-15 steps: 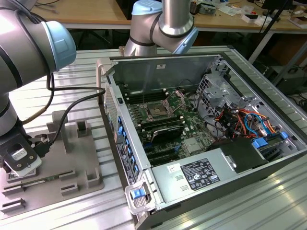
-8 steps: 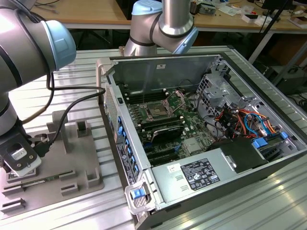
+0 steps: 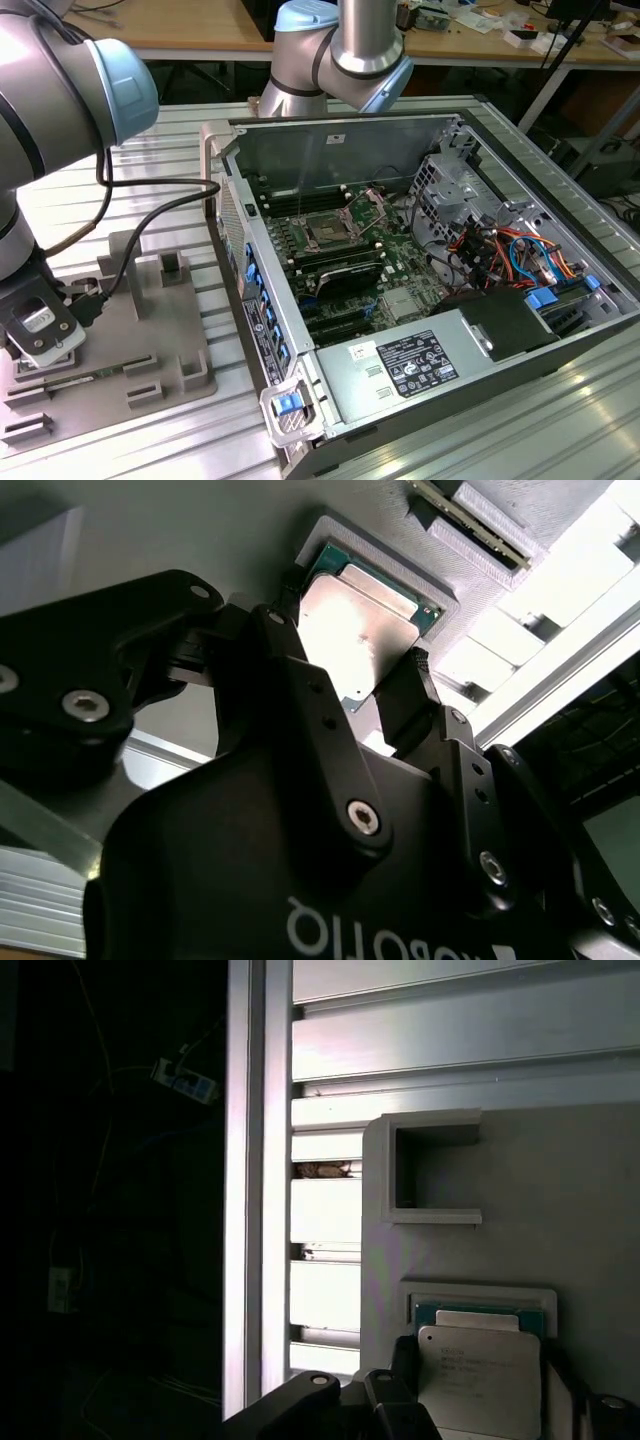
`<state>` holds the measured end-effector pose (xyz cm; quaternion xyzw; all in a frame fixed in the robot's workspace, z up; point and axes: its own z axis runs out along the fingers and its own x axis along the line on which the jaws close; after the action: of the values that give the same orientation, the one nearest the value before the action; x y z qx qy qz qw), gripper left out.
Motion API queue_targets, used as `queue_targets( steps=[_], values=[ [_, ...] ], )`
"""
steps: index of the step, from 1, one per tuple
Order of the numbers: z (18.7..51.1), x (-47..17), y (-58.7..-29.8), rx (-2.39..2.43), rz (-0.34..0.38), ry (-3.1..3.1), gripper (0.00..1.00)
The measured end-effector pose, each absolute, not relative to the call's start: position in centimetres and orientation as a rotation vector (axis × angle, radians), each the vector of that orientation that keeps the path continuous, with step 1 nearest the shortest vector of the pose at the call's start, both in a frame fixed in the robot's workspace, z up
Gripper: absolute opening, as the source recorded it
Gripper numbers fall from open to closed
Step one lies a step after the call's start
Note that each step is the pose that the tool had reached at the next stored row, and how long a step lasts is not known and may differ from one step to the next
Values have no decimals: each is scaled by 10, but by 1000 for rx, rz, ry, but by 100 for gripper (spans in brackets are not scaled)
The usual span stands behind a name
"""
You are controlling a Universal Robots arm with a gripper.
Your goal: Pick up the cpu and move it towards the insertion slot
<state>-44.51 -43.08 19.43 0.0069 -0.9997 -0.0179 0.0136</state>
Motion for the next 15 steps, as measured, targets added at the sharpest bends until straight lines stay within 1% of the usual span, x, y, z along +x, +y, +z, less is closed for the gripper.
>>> queue_targets(
  steps=[15],
  values=[
    [197,-445,-431,21,-56,-3114,55]
  ],
)
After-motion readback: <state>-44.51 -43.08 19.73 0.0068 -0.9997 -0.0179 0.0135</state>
